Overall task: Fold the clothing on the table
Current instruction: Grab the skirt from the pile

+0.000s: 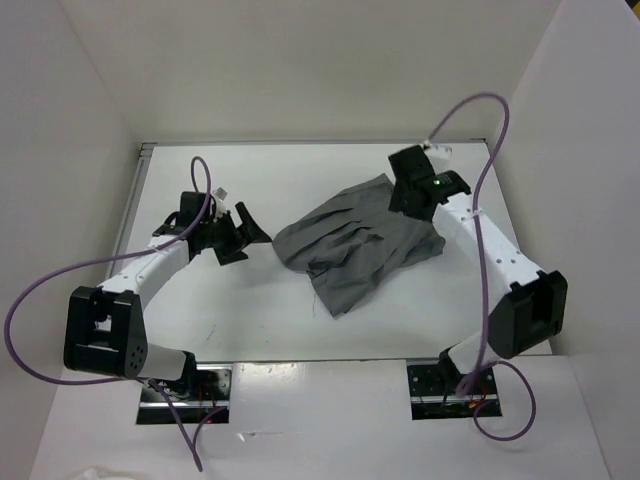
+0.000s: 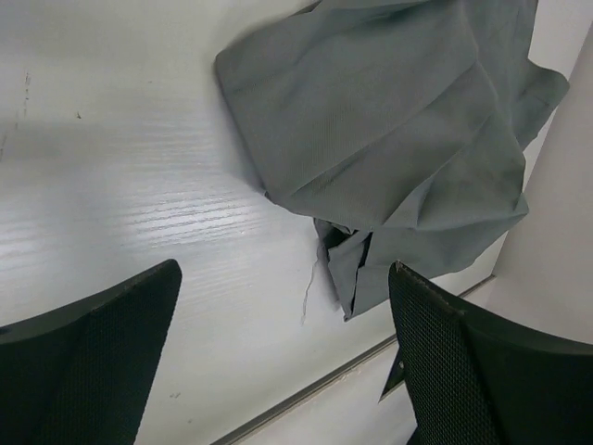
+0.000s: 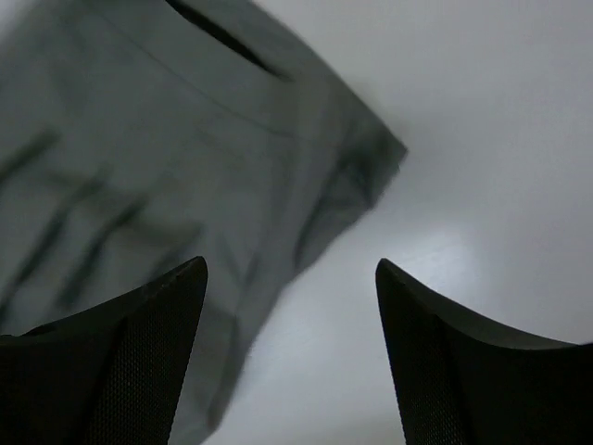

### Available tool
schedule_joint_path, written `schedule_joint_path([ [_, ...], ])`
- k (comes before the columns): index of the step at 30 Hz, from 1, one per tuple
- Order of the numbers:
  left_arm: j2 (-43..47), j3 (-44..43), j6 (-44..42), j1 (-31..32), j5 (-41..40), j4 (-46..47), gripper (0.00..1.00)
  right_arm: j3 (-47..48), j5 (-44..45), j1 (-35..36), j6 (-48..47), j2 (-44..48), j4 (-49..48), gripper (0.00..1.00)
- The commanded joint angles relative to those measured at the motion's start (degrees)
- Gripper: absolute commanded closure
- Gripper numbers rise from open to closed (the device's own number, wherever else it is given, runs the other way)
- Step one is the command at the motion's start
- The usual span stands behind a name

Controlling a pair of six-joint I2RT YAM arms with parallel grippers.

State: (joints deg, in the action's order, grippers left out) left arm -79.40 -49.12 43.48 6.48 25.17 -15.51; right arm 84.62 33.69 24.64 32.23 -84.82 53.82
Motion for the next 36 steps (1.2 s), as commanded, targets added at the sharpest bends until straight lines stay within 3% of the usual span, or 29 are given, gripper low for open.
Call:
schedule_joint_path([
  [1,0.56,-4.21,-3.57,0.99,1.37,0.75,0.01,-10.78,-14.96,-9.34,5.38,2.47,-8.99,0.22],
  [4,-6.0,-13.34,-10.76,2.13,6.46,-0.39,0.01,-12.29,-16.99,-13.29,5.39,-1.22,-11.19,0.22],
  [6,-11.37,-26.33,-18.41,3.71,7.18,-3.81,0.14,-10.97,-19.19,-14.79,4.86,-3.95,-11.2,0.22],
  [9,-23.76,-40.83,-28.23,7.04,5.86,-11.2,0.23,-10.26,-20.33,-16.38,4.86,-4.57,-11.72,0.22],
  [10,-29.36,-50.01,-30.8,9.23,4.47,-14.52,0.26,-10.26,-20.86,-16.38,4.86,-3.87,-11.72,0.22],
  [16,-42.93,-64.95,-50.57,17.94,-2.92,-12.45,0.19,-10.88,-22.7,-19.19,4.25,-1.06,-10.41,0.22],
  [23,-56.12,-79.19,-54.47,23.13,-4.77,-9.55,0.19,-11.41,-25.86,-23.93,3.63,5.27,-7.24,0.22],
  [28,-63.15,-84.2,-52.02,24.37,-8.99,-4.71,0.19,-10.88,-29.47,-26.75,2.05,9.49,-4.17,0.22],
  [36,-72.11,-94.57,-48.94,24.9,-9.0,-4.18,0.2,-10.88,-33.85,-28.07,0.91,10.2,-2.32,0.22],
])
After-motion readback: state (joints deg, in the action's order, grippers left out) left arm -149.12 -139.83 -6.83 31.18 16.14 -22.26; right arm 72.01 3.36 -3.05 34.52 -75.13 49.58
